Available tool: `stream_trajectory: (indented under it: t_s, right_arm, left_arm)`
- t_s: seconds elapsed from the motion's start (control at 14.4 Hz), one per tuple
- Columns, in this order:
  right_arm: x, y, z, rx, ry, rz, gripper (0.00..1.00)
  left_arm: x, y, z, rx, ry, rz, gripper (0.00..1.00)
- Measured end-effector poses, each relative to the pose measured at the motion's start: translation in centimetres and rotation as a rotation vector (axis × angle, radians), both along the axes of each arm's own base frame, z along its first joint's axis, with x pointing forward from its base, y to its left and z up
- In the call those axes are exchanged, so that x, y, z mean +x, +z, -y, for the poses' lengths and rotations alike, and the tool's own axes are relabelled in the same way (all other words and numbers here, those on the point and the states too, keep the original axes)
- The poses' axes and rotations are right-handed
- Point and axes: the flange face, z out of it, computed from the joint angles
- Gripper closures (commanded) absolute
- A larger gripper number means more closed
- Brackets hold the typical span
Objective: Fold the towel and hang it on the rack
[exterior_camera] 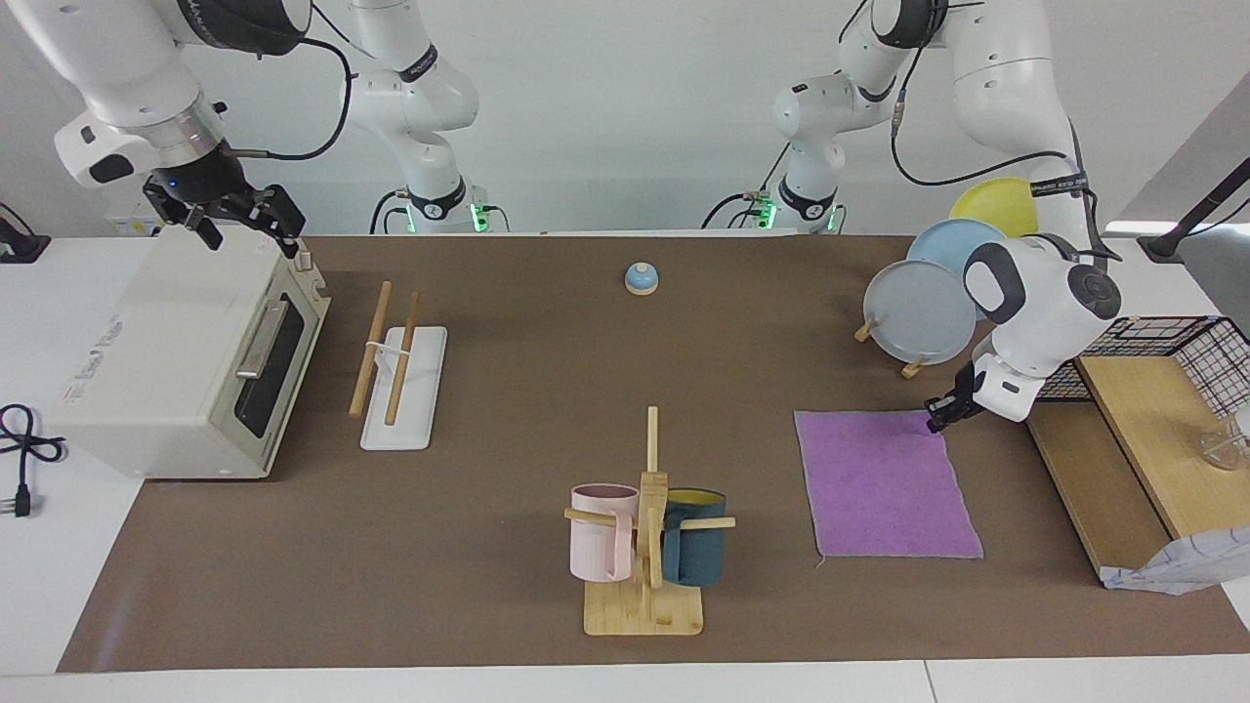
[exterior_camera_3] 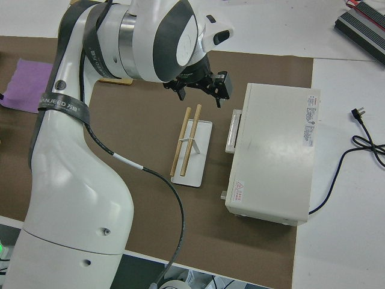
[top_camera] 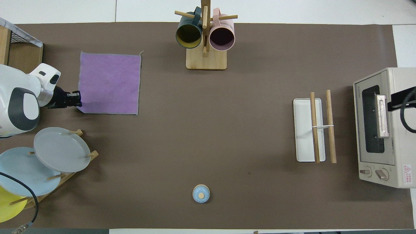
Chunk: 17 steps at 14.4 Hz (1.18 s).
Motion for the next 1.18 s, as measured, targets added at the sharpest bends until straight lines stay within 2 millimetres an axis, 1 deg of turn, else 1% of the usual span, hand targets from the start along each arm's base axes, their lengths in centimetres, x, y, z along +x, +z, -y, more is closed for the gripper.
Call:
stream_trajectory:
  t_s: [0.07,0.14,0.21,0.28,0.35,0.42,0.49,0.56,0.63,0.7,0.77,0.84,0.91,1.05,1.11,1.18]
  right_arm:
    - [0.0,0.0,0.0,0.0,0.0,0.0,0.0]
    - [0.0,0.0,0.0,0.0,0.0,0.0,0.0]
    - [0.0,0.0,0.0,0.0,0.0,0.0,0.0]
    - [0.0,0.0,0.0,0.0,0.0,0.0,0.0]
    - [0.0,0.0,0.0,0.0,0.0,0.0,0.0]
    - [0.0,0.0,0.0,0.0,0.0,0.0,0.0]
    - [0.0,0.0,0.0,0.0,0.0,0.0,0.0]
    - [0.0,0.0,0.0,0.0,0.0,0.0,0.0]
    - [0.0,0.0,0.0,0.0,0.0,0.0,0.0]
    - [0.0,0.0,0.0,0.0,0.0,0.0,0.0]
    - [0.0,0.0,0.0,0.0,0.0,0.0,0.0]
    - [0.0,0.0,0.0,0.0,0.0,0.0,0.0]
    - [0.0,0.0,0.0,0.0,0.0,0.0,0.0]
    - [0.0,0.0,0.0,0.0,0.0,0.0,0.0]
    - [0.0,0.0,0.0,0.0,0.0,0.0,0.0]
    - [0.0,0.0,0.0,0.0,0.0,0.0,0.0]
  left_arm:
    - [0.1,1.3,0.7,0.028,-0.072,0.007,1.0]
    - [0.0,2.7,2.0,0.049,-0.15,0.013,1.0]
    - [-0.1,4.2,4.1,0.065,-0.228,0.019,1.0]
    - [-0.5,5.5,6.9,0.089,-0.305,0.025,1.0]
    - [-1.1,6.6,10.4,0.122,-0.39,0.03,1.0]
    - [-1.9,7.1,14.5,0.159,-0.482,0.037,1.0]
    - [-3.2,7.0,18.5,0.189,-0.562,0.034,1.0]
    - [-4.5,6.3,21.9,0.21,-0.621,0.026,1.0]
    - [-6.0,5.2,24.7,0.231,-0.653,0.016,1.0]
    - [-7.4,4.0,26.9,0.248,-0.647,0.017,1.0]
    - [-8.8,2.4,28.9,0.26,-0.623,0.025,1.0]
    - [-9.6,1.2,29.7,0.261,-0.607,0.023,1.0]
    - [-9.8,0.6,29.8,0.259,-0.592,0.023,1.0]
    - [-9.6,0.4,29.5,0.26,-0.546,0.025,1.0]
    - [-9.6,0.4,29.5,0.26,-0.52,0.027,0.89]
    - [-9.6,0.4,29.5,0.26,-0.493,0.029,0.34]
